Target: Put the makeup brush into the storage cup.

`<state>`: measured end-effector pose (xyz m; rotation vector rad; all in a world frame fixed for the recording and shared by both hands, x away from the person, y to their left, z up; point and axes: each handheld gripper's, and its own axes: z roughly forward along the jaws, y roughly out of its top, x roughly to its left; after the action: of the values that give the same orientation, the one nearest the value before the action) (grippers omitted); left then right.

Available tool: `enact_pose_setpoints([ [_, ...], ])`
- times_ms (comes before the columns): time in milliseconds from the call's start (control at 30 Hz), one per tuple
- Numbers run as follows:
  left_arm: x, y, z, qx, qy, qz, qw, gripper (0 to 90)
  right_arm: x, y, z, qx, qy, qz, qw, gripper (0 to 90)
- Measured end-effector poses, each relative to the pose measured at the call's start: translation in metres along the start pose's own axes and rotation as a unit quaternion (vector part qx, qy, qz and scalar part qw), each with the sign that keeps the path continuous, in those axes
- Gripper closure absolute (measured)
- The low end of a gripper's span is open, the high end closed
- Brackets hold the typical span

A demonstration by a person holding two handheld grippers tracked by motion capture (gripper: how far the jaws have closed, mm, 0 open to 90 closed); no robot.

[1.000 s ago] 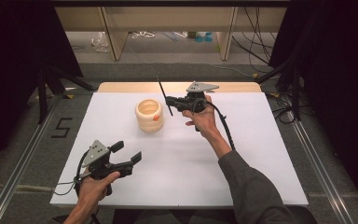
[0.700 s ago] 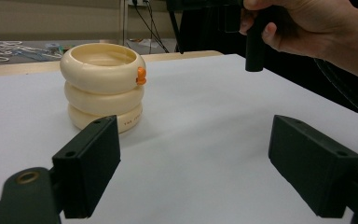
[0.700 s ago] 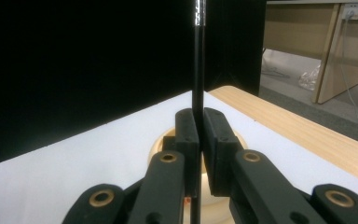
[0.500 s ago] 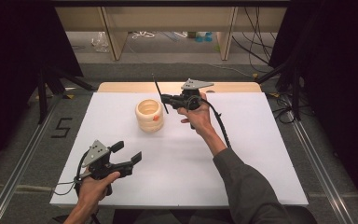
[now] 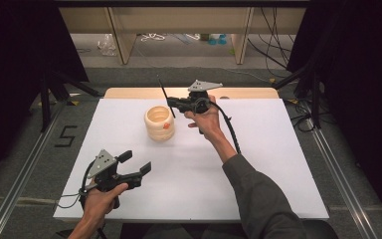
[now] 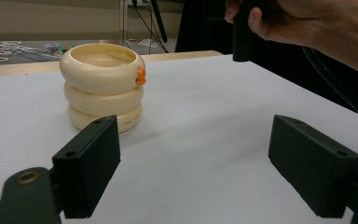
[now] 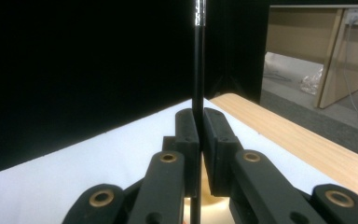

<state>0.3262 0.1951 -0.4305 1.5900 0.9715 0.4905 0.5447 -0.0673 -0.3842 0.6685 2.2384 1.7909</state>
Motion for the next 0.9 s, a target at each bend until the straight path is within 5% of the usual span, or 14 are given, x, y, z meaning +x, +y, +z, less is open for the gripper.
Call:
enact_pose_setpoints([
  [900,-0.001,0.000,0.000,0.000,-0.004,0.002,1.0000,15.9,-0.004,-0.004,0.023,-0.002,-0.009,0.026,0.9996,85.7],
])
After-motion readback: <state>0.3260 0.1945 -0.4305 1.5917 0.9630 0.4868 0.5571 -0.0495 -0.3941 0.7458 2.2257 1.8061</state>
